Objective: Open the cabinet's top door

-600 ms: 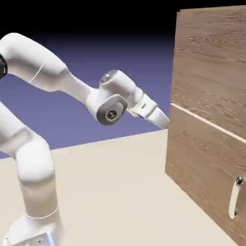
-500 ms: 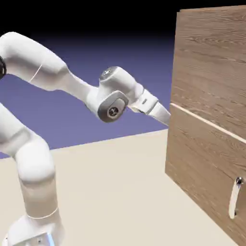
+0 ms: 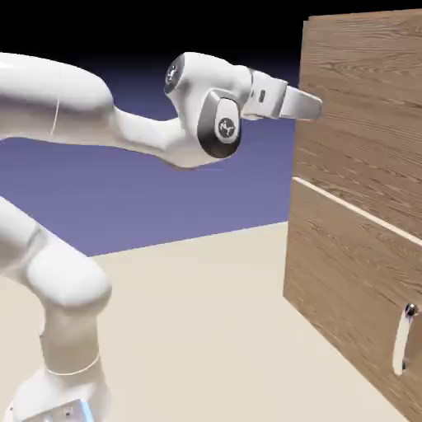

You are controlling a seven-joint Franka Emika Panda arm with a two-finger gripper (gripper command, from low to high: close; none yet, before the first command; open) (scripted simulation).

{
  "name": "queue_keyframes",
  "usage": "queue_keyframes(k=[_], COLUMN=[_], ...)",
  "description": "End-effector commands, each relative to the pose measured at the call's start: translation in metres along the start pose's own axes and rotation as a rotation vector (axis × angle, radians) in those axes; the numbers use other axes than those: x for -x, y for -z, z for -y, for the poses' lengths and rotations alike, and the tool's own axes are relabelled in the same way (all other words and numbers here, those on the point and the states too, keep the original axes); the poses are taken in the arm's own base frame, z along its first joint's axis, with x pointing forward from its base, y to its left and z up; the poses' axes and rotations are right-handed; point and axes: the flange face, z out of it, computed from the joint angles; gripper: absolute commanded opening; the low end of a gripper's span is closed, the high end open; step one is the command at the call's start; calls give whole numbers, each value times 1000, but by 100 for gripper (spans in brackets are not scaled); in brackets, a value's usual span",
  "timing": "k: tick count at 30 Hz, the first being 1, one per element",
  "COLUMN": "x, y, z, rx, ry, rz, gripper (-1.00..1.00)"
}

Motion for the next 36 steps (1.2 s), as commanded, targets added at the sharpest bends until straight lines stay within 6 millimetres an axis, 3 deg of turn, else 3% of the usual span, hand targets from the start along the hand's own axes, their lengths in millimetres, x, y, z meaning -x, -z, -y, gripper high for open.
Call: queue_keyframes(k=[1,8,15,21,28,29,34,35,36], x=[-9,-64,-102,-118,-114,-114,-123,-123,-123], y=[3,13,7,-13,-47,-47,-95,-96,-96], z=[-1,-25,-75,-134,-210,-210,-206,-205,-205], rx=[-16,-105,-147,-145,-106,-105,-106,-105,-105], ry=[-2,-18,-31,-34,-23,-23,-24,-23,-23], rz=[-16,-114,-178,-199,-181,-181,-181,-181,-181], gripper=[0,0,0,0,0,0,0,0,-100])
